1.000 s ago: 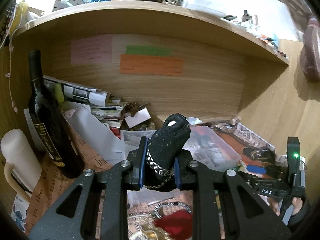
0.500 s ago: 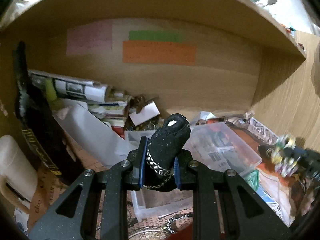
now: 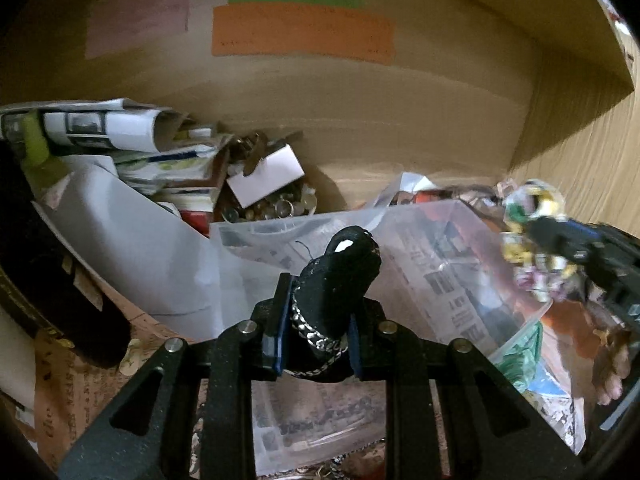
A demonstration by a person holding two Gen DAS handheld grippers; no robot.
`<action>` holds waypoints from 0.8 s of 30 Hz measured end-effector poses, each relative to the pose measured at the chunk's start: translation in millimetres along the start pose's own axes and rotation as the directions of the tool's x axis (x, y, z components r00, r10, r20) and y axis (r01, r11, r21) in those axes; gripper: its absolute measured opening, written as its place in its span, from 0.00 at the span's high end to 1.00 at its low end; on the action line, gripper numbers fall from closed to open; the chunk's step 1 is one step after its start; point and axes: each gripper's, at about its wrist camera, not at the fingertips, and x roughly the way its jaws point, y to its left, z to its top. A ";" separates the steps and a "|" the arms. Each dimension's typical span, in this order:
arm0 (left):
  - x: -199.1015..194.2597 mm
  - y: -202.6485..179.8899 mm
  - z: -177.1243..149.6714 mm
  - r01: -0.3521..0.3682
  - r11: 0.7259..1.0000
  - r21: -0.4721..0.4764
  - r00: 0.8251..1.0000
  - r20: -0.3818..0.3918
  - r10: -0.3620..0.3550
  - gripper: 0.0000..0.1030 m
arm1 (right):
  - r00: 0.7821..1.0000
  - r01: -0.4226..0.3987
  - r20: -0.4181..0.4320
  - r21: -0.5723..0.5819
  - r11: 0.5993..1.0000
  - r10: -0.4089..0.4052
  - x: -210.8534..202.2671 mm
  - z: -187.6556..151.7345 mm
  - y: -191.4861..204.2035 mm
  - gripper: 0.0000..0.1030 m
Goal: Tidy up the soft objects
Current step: 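Carry the hat and scrunchie over the clear bin and open both tools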
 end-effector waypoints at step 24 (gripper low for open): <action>-83.2 -7.3 -12.1 -0.059 0.997 0.046 0.986 0.160 0.051 0.02 | 0.999 -0.020 0.025 -0.057 0.998 0.021 -25.6 -0.6 20.4 0.22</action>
